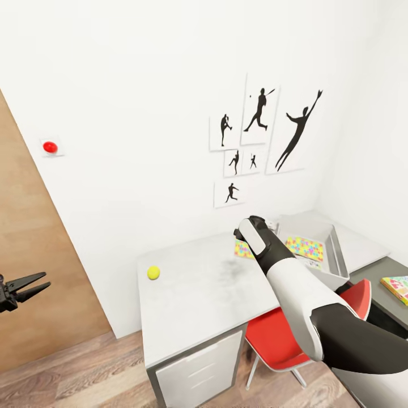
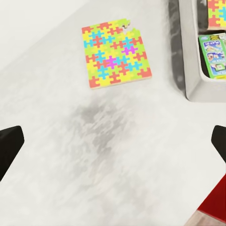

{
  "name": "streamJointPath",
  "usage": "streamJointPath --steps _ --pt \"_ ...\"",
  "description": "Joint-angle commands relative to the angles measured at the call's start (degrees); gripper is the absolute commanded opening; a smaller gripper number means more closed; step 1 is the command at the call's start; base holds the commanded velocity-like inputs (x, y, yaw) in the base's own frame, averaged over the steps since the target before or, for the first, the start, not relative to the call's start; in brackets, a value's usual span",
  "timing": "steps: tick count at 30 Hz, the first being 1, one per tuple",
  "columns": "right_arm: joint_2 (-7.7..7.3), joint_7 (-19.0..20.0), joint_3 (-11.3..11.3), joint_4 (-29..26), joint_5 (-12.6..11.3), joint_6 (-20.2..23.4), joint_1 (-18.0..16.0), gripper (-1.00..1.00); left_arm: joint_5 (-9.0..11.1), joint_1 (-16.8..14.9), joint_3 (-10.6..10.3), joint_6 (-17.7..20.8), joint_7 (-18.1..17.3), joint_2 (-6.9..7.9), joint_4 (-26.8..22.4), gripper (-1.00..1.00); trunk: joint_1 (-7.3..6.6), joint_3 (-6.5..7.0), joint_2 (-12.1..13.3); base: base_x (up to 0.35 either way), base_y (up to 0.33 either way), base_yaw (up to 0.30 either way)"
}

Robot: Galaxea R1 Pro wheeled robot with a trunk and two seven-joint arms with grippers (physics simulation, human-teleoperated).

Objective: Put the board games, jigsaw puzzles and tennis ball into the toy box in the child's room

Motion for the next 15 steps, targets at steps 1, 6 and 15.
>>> streamJointPath --steps 1,6,15 --pt "-0.04 -0.46 0.27 -0.06 -0.44 0.2 -0.06 1.0 -0.08 -0.06 0.02 0.61 -0.27 -0.04 -0.01 1.0 0.04 -0.23 -0.14 0.006 0.002 0.0" --pt "0.0 -0.46 0.24 -0.05 -0.48 0.23 -0.06 1.0 -0.08 -0.01 0.03 0.61 -0.27 -0.09 -0.02 1.0 0.04 -0.7 -0.14 0.003 0.001 0.0" --pt "-0.25 -0.46 0.24 -0.05 -0.51 0.29 -0.06 1.0 -0.03 0.04 0.0 0.61 -0.27 -0.26 -0.02 1.0 0.04 -1.55 -0.14 0.053 -0.038 0.0"
